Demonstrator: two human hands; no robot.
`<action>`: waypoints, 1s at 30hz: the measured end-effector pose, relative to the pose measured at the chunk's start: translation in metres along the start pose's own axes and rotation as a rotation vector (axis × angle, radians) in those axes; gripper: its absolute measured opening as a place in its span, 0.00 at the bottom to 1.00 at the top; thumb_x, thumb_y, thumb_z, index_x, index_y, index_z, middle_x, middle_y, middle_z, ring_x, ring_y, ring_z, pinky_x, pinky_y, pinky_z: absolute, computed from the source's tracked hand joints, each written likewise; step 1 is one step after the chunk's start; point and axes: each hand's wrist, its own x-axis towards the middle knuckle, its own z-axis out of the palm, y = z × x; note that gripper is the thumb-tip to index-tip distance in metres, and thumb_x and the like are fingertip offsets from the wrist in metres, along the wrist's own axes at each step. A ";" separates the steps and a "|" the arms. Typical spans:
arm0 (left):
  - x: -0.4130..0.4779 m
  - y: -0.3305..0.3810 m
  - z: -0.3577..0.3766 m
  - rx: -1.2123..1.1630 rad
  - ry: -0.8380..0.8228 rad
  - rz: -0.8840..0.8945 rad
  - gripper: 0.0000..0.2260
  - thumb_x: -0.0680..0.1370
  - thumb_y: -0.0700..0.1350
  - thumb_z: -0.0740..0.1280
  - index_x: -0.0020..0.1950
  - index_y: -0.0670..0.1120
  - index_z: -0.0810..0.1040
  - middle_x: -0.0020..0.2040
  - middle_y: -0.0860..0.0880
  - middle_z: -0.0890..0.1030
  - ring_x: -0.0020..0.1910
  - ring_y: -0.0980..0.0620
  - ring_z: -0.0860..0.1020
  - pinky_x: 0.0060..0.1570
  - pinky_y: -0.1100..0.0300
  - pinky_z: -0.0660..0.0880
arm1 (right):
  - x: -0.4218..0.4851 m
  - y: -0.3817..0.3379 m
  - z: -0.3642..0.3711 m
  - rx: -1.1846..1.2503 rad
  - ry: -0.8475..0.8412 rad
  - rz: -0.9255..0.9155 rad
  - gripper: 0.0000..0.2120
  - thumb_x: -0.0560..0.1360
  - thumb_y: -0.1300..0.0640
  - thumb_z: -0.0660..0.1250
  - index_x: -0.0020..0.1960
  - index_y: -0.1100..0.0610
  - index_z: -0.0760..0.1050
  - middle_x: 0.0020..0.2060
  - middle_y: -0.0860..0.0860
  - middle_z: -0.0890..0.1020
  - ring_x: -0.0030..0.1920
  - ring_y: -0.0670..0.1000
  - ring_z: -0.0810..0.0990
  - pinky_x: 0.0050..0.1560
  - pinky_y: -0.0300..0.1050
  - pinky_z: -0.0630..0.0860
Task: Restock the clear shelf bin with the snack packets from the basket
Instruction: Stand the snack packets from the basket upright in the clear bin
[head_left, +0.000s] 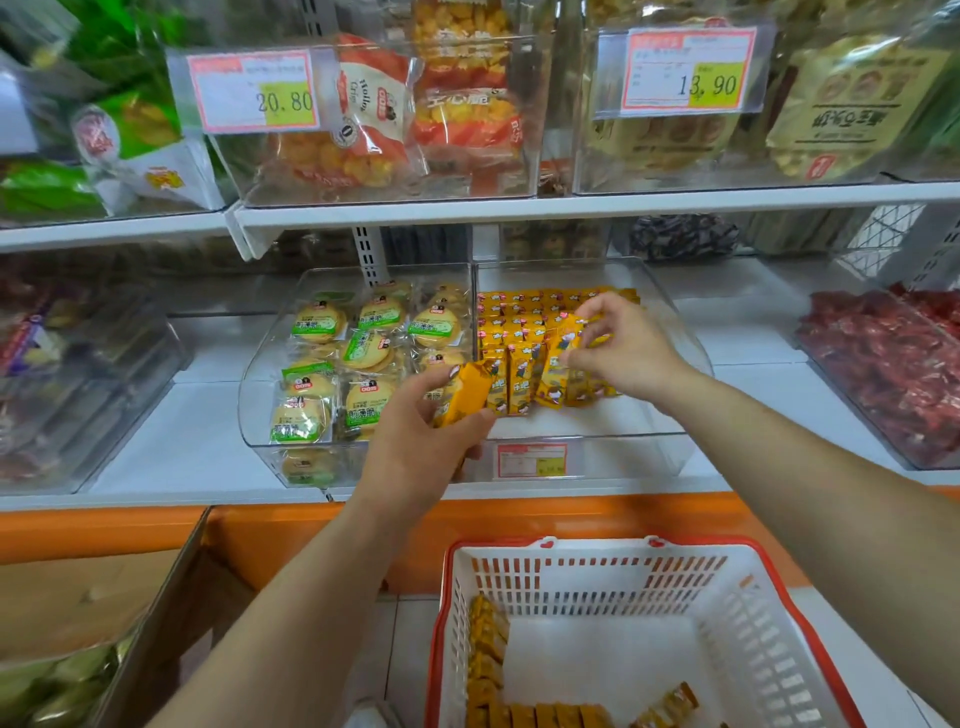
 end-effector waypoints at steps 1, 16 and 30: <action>0.002 -0.001 -0.002 0.000 -0.003 -0.020 0.20 0.79 0.43 0.73 0.69 0.48 0.74 0.45 0.44 0.85 0.34 0.54 0.83 0.33 0.60 0.79 | 0.009 0.004 0.007 -0.100 -0.010 -0.033 0.20 0.67 0.60 0.79 0.51 0.49 0.72 0.38 0.48 0.78 0.37 0.52 0.77 0.41 0.47 0.75; 0.005 0.005 -0.002 -0.148 -0.065 -0.055 0.19 0.79 0.42 0.72 0.69 0.51 0.75 0.53 0.50 0.82 0.47 0.50 0.85 0.44 0.52 0.84 | 0.040 0.035 0.048 -0.406 -0.037 0.021 0.29 0.70 0.60 0.76 0.68 0.56 0.70 0.43 0.51 0.81 0.46 0.55 0.79 0.41 0.42 0.69; -0.022 0.015 0.054 0.010 -0.258 0.104 0.25 0.72 0.41 0.79 0.66 0.55 0.78 0.55 0.54 0.81 0.42 0.57 0.84 0.38 0.59 0.82 | -0.124 -0.029 -0.031 0.464 -0.179 0.028 0.18 0.80 0.56 0.66 0.66 0.40 0.75 0.51 0.51 0.81 0.48 0.52 0.85 0.42 0.46 0.80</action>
